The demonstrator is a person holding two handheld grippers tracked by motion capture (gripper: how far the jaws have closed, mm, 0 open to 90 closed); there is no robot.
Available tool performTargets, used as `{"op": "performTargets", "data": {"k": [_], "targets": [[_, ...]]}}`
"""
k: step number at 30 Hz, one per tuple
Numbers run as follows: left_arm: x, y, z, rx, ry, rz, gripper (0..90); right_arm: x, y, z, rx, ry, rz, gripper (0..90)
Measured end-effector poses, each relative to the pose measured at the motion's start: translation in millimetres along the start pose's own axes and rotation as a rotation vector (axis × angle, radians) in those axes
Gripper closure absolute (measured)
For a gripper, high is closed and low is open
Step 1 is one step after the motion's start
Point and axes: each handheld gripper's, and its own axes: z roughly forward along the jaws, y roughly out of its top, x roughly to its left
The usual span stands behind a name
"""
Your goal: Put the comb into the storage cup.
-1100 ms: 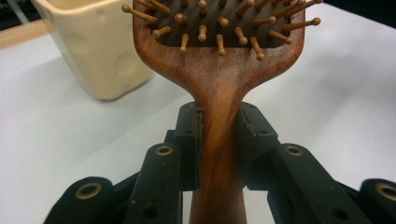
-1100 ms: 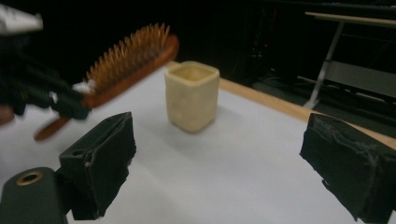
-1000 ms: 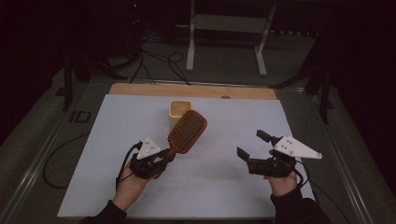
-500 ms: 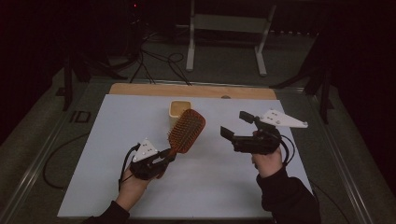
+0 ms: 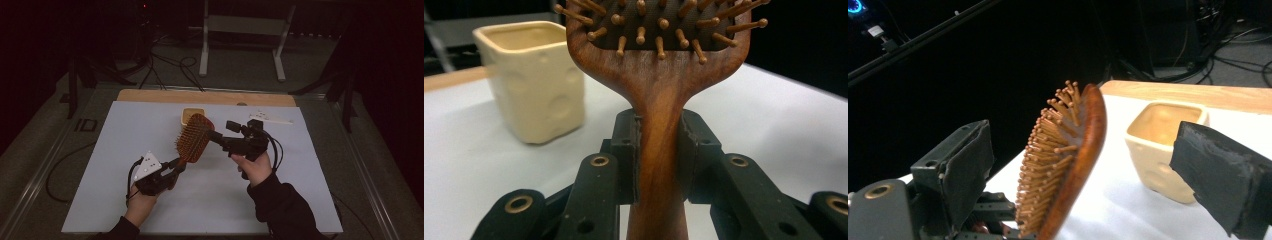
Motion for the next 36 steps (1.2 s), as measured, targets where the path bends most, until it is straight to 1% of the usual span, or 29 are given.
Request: {"op": "performTargets", "data": {"k": [1,2,3,4,6,7,8,9,11,13,14,16,17,18,19,20,23,26,29,31,33,36], "targets": [[1.3,-0.3,0.8,0.000,-0.021,-0.012,73.0,0.2,-1.1,3.4,0.003,0.008,0.006,9.2],[0.5,-1.6,1.2,-0.002,-0.007,-0.005,73.0,0.7,-2.9,10.1,0.009,0.035,0.020,9.1],[0.5,-1.6,1.2,-0.002,-0.007,-0.005,73.0,1.3,-3.8,13.1,0.009,0.045,0.027,9.2],[0.9,-3.1,1.7,-0.010,-0.010,-0.011,73.1,1.6,-4.5,16.3,0.009,0.048,0.032,9.1],[0.9,-3.1,1.8,-0.008,-0.011,-0.011,73.0,1.8,-5.9,22.1,0.011,0.051,0.054,9.1],[0.4,-2.9,1.8,-0.008,-0.007,-0.006,73.0,1.8,-5.9,22.1,0.011,0.051,0.054,9.1],[-0.5,-3.0,1.7,-0.013,-0.002,-0.002,73.0,1.5,-8.0,27.9,0.014,0.058,0.066,9.1],[-0.7,-2.7,1.6,-0.012,-0.007,-0.005,73.0,1.5,-8.0,27.9,0.014,0.058,0.066,9.1],[-1.5,-2.9,1.6,-0.013,-0.008,0.000,73.0,3.1,-12.4,35.7,0.033,0.057,0.075,9.3],[-1.9,-2.8,2.1,-0.010,-0.007,0.004,73.0,3.1,-12.4,35.7,0.033,0.057,0.075,9.3],[-2.7,-3.6,2.7,-0.011,-0.005,0.006,73.0,3.6,-13.6,37.7,0.041,0.062,0.081,11.5],[-3.1,-3.9,3.6,-0.008,-0.008,-0.001,73.0,5.0,-19.0,42.1,0.051,0.067,0.105,23.3],[-3.4,-4.2,3.8,-0.012,-0.005,0.005,73.0,4.6,-20.2,43.3,0.055,0.067,0.111,25.6],[-3.4,-4.2,3.8,-0.013,-0.007,0.003,73.0,3.9,-21.2,44.2,0.058,0.072,0.124,26.7],[-3.7,-3.9,3.6,-0.014,0.002,0.005,73.0,3.1,-22.1,44.8,0.057,0.075,0.137,28.8],[-3.3,-4.0,3.7,-0.015,-0.005,-0.002,73.0,2.0,-23.2,45.3,0.056,0.077,0.140,32.3],[-3.7,-4.3,4.1,-0.014,0.000,0.005,72.9,0.5,-25.5,46.9,0.055,0.071,0.160,36.8],[-3.5,-4.6,4.7,-0.003,-0.007,-0.003,72.9,-2.0,-26.9,48.9,0.065,0.066,0.173,42.3],[-3.0,-4.5,5.0,0.011,-0.005,0.004,72.9,-3.7,-27.9,50.6,0.086,0.050,0.140,43.1],[-3.6,-5.2,5.4,0.012,-0.002,0.001,72.9,-4.5,-28.8,50.6,0.085,0.054,0.148,45.0],[-5.7,-4.7,7.2,0.025,0.016,0.014,72.9,-4.8,-29.7,50.5,0.081,0.048,0.147,46.2],[-5.7,-4.9,8.1,0.033,0.014,0.011,72.8,-4.9,-30.4,50.3,0.076,0.045,0.142,47.6]]}}
